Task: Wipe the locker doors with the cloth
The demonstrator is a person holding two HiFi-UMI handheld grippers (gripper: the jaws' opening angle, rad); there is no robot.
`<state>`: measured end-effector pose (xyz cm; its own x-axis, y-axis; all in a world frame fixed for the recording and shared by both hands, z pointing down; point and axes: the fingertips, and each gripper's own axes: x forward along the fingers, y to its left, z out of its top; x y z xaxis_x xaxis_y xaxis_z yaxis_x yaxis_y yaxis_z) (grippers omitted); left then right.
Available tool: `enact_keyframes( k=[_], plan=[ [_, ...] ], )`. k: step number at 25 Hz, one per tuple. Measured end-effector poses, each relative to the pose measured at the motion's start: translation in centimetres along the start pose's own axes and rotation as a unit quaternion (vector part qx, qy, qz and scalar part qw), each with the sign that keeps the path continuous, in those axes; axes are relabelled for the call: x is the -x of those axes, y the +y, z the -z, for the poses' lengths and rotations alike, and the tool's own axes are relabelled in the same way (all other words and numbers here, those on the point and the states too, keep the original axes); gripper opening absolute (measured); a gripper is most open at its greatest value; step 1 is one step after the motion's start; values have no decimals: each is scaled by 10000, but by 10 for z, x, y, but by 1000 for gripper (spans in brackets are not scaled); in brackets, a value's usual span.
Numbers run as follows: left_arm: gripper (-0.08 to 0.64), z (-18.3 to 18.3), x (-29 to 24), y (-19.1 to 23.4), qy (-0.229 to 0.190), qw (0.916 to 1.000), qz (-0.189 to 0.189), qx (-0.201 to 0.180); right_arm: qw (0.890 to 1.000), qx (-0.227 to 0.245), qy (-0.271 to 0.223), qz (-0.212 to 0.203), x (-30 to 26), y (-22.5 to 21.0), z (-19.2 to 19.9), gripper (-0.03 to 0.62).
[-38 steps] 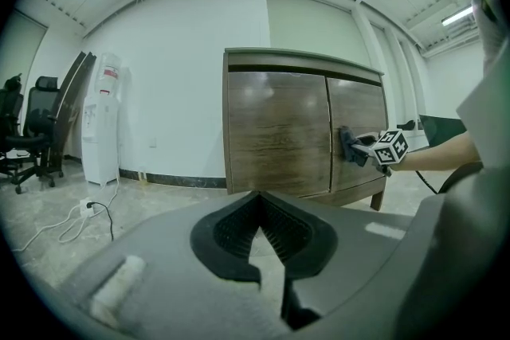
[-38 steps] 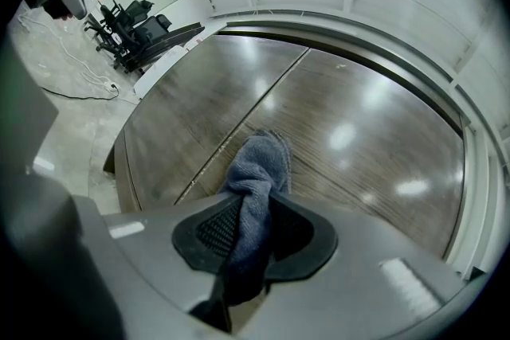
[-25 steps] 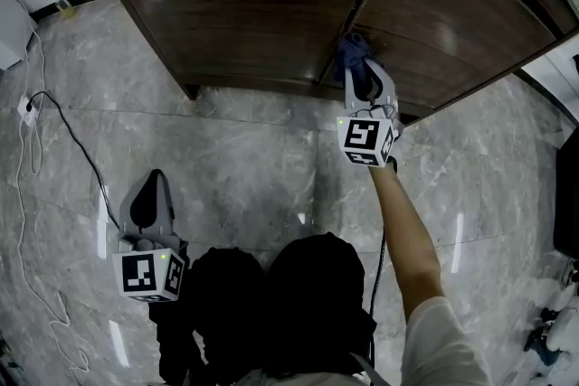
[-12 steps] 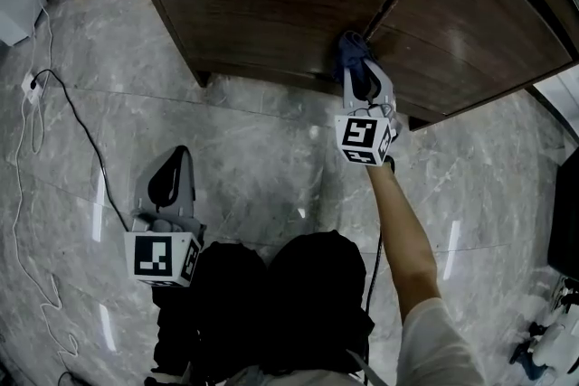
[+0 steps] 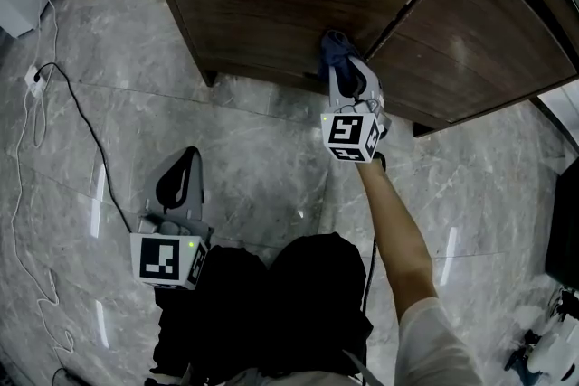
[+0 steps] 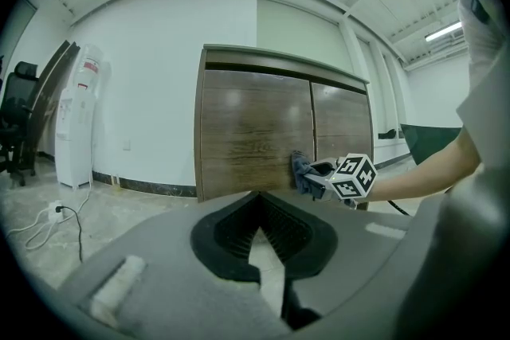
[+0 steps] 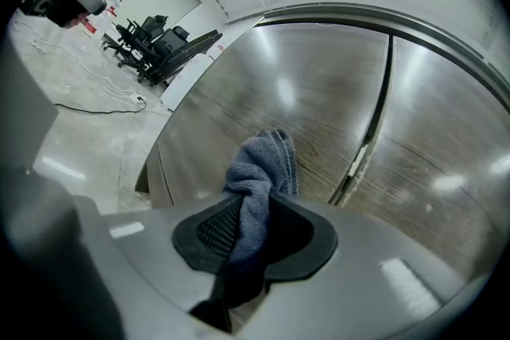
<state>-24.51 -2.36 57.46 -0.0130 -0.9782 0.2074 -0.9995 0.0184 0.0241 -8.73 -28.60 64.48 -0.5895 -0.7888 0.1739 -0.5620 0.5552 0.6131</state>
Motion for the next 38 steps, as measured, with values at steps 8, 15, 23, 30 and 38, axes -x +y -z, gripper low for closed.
enact_keyframes(
  k=[8, 15, 23, 30, 38],
  plan=[
    [0, 3, 3, 7, -31, 9999, -71, 105, 9997, 78, -176, -176, -15, 20, -32, 78],
    [0, 1, 2, 4, -29, 10000, 22, 91, 9984, 261, -395, -314, -27, 36, -65, 78],
    [0, -5, 5, 13, -95, 9999, -27, 113, 9948, 468, -760, -483, -44, 53, -119, 78],
    [0, -1, 14, 24, -142, 9997, -109, 134, 9886, 719, -1248, -449, -49, 47, -188, 78],
    [0, -4, 16, 28, -181, 9996, -121, 163, 9847, 760, -1550, -220, -43, 16, -229, 78]
  ],
)
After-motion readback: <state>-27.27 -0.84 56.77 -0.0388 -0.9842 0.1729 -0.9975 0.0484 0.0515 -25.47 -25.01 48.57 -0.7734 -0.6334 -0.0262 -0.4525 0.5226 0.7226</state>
